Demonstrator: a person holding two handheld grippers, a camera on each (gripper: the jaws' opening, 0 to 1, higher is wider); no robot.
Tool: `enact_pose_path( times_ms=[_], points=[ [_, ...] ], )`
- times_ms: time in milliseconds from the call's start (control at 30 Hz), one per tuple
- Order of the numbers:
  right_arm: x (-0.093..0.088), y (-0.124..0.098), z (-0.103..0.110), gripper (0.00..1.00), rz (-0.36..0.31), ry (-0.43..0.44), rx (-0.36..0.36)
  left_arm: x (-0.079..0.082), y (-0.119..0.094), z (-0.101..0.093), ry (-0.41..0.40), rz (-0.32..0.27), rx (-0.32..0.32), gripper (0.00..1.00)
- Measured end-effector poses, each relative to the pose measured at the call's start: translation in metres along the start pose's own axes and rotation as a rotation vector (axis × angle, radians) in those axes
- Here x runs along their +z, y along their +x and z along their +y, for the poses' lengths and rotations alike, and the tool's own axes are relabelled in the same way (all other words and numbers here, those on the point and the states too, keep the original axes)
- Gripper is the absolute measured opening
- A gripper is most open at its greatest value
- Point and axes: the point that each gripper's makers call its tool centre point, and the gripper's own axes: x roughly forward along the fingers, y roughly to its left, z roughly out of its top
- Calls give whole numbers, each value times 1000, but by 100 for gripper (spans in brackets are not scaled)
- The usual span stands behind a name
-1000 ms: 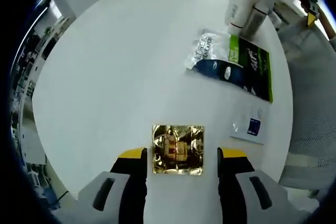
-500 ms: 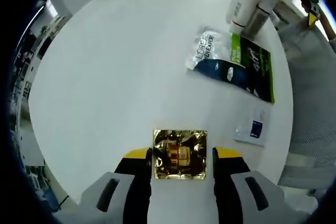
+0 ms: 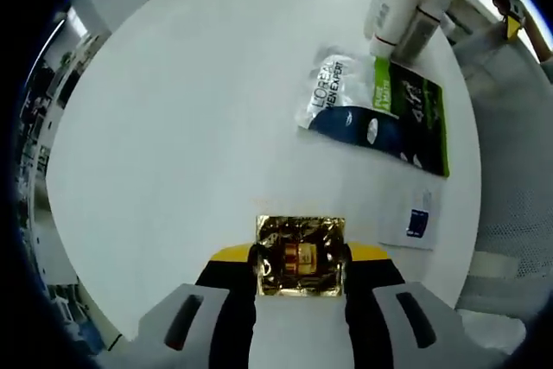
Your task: Arrange the skincare products in the storage area until every visible bottle or jar stands upright without overlapping.
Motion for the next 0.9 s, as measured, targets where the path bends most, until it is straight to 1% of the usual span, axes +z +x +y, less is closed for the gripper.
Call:
enact_pose_path(
  times_ms=[67,167,400,567,767,900],
  points=[
    [0,-1,0,99,-2,1,-2,3,1,-2,12,4,-4,36],
    [-2,-2,-1,99,-3,5,-4,8,1,-7,50,15,-7,36],
    [-3,-4,-1,99,-3,8,-8,21,5,-16,100,22,-18,36],
    [-4,-4,-2,99,-2,8,-10,34,7,-21,142,24,-23,36],
    [-5,-6,-1,99,-4,13,-13,40,12,-25,176,37,-41,36],
    [-7,-7,-3,99,-1,16,-18,43,14,-27,182,42,-49,36]
  ],
)
